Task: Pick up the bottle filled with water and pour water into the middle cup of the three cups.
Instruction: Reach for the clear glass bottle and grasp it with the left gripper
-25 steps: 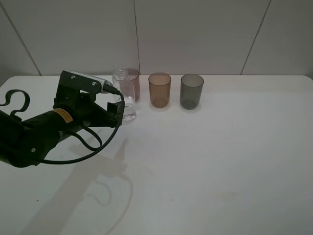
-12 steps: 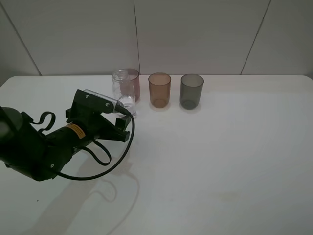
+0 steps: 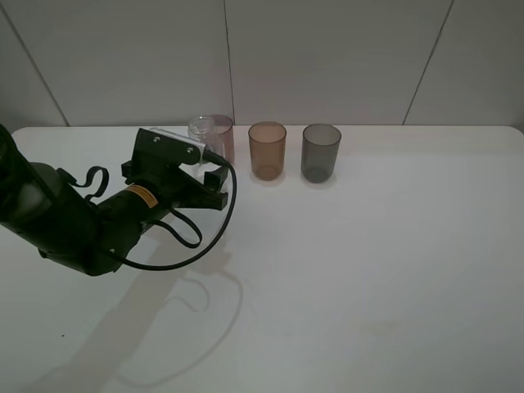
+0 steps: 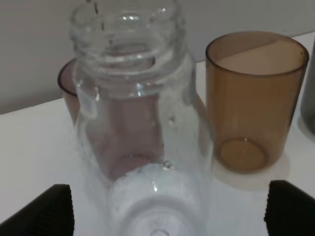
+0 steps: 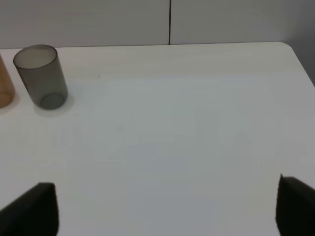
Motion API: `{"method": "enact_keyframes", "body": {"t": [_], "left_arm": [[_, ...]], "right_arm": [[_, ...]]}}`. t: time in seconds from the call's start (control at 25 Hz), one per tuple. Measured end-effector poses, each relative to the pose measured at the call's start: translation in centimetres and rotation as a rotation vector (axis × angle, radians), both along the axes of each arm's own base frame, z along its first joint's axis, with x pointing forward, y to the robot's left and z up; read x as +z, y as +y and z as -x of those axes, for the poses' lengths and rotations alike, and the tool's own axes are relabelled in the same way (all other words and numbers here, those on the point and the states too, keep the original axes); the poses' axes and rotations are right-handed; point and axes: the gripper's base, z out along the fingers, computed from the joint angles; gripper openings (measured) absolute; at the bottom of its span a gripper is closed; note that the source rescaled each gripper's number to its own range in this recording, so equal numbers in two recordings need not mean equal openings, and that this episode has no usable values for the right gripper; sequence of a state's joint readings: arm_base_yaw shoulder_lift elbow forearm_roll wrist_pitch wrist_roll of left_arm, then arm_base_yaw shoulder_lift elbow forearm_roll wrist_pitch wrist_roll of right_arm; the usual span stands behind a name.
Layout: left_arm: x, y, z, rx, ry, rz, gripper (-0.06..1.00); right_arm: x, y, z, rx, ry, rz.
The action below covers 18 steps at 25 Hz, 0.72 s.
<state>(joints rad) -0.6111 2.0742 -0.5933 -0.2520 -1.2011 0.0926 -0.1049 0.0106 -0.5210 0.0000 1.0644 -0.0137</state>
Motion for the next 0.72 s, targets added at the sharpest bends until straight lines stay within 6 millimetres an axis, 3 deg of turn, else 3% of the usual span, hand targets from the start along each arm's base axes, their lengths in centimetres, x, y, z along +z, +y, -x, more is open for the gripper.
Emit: {"method": "enact_keyframes", "body": {"t": [0.24,0.72], "left_arm": [[0.2,0.0,-0.7,0.012,-0.017,0.011,1.00],[-2.0,-0.9,-2.5,0.018,-0.009,0.002,1.00]], "right_arm": [[0.0,0.0,0.0,0.000,0.000,0.000],[0.0,0.0,0.0,0.000,0.000,0.000]]}}
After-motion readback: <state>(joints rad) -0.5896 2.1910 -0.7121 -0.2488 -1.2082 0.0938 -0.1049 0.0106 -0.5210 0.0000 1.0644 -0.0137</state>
